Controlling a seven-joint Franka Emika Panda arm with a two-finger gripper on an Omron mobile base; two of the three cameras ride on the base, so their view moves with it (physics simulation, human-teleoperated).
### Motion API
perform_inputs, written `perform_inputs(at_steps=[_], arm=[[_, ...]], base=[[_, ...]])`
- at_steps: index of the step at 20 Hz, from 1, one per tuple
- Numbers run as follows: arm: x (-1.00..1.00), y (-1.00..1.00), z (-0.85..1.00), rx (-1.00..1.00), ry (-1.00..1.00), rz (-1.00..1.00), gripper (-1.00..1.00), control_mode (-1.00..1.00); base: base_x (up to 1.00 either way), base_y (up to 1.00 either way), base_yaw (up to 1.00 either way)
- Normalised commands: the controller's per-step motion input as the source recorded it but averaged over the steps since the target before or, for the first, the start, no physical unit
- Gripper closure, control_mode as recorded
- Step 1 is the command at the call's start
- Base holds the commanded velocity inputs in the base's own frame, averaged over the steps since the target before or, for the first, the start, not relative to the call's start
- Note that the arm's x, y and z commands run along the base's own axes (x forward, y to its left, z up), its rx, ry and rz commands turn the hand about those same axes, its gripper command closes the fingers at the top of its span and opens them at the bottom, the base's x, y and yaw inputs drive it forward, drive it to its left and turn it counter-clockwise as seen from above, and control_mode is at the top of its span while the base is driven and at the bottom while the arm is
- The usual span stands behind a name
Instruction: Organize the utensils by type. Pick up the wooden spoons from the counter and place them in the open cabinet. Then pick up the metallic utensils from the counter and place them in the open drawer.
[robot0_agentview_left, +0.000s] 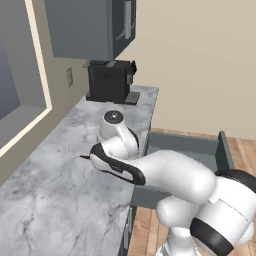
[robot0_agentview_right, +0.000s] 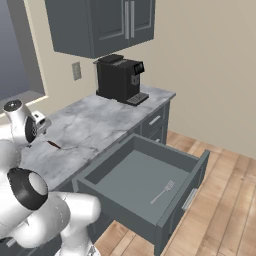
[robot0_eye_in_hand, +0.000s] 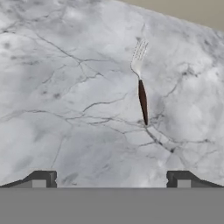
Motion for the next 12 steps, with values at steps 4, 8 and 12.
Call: perform_inputs(at_steps=[4,8,12], arm=[[0.61,0.29,-0.42,-0.12,0.16,0.03,-1.00,-1.00],[0.62,0.27,-0.30,-0.08,0.10,0.02,-1.00,-1.00],[0.58,0.30,-0.32,-0.06,0.06,0.00,-1.00,-1.00]], base=[[0.00,0.00,0.00],[0.00,0.00,0.00],[0.00,0.00,0.00]])
